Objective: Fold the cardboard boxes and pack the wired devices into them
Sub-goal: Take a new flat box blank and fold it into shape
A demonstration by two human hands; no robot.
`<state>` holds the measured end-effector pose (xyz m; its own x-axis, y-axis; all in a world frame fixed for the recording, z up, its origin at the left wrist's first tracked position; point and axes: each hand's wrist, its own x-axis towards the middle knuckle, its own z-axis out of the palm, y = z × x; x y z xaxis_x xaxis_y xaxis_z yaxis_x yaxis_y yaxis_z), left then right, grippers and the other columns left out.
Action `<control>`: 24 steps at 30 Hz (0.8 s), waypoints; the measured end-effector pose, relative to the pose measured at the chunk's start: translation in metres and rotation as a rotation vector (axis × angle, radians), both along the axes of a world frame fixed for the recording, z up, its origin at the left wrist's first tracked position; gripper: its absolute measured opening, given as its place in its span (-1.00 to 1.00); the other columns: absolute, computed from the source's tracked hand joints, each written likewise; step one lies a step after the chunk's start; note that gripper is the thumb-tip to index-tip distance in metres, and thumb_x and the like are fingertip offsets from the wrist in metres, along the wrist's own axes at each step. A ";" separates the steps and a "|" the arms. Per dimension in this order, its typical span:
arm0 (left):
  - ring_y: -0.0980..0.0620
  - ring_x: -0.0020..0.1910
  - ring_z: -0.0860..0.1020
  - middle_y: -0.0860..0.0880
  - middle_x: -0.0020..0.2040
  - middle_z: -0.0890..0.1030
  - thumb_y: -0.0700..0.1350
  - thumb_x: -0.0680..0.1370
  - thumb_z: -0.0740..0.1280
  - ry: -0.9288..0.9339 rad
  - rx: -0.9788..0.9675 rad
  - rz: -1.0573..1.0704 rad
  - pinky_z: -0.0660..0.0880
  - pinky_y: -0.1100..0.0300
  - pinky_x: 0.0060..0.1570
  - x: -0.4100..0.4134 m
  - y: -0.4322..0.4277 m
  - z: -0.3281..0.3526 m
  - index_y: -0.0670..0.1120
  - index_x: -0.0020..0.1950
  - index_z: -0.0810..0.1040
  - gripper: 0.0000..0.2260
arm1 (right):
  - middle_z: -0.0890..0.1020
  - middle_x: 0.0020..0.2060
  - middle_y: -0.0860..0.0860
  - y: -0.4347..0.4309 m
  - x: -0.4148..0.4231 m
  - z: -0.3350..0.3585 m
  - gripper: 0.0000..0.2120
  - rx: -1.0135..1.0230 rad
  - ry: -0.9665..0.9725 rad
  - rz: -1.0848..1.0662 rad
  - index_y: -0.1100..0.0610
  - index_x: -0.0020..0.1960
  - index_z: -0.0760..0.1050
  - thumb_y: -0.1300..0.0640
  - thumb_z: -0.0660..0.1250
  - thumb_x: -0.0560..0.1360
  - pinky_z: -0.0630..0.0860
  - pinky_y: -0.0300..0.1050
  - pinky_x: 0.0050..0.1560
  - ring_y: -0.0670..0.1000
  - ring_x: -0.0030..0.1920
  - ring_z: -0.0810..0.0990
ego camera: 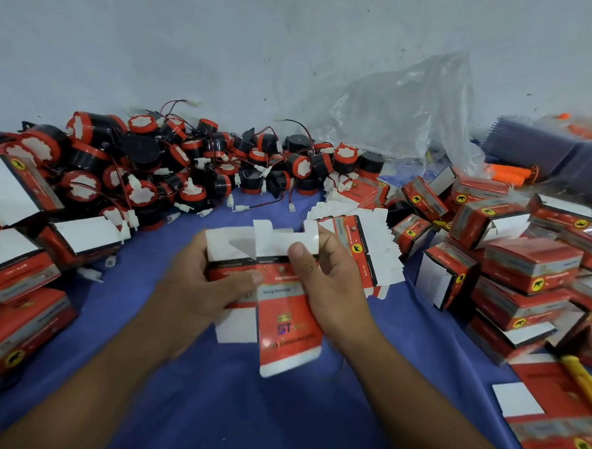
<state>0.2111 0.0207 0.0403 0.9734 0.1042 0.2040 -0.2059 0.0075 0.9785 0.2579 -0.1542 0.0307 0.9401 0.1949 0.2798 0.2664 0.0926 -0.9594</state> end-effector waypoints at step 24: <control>-0.11 0.51 0.30 -0.15 0.60 0.13 0.13 0.61 0.26 -0.616 0.505 0.216 0.38 0.18 0.37 0.003 -0.014 -0.056 0.02 0.61 -0.14 -0.26 | 0.59 0.15 -0.16 0.015 -0.012 -0.017 -0.23 -0.047 -0.052 -0.021 -0.12 0.30 0.35 -0.28 0.61 0.22 0.64 0.05 0.15 -0.05 0.22 0.59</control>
<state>0.2141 0.0066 -0.0157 0.6411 0.0289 0.7669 -0.6533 -0.5038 0.5651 0.2457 -0.1388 0.0139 0.9285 0.1894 0.3194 0.3175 0.0415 -0.9474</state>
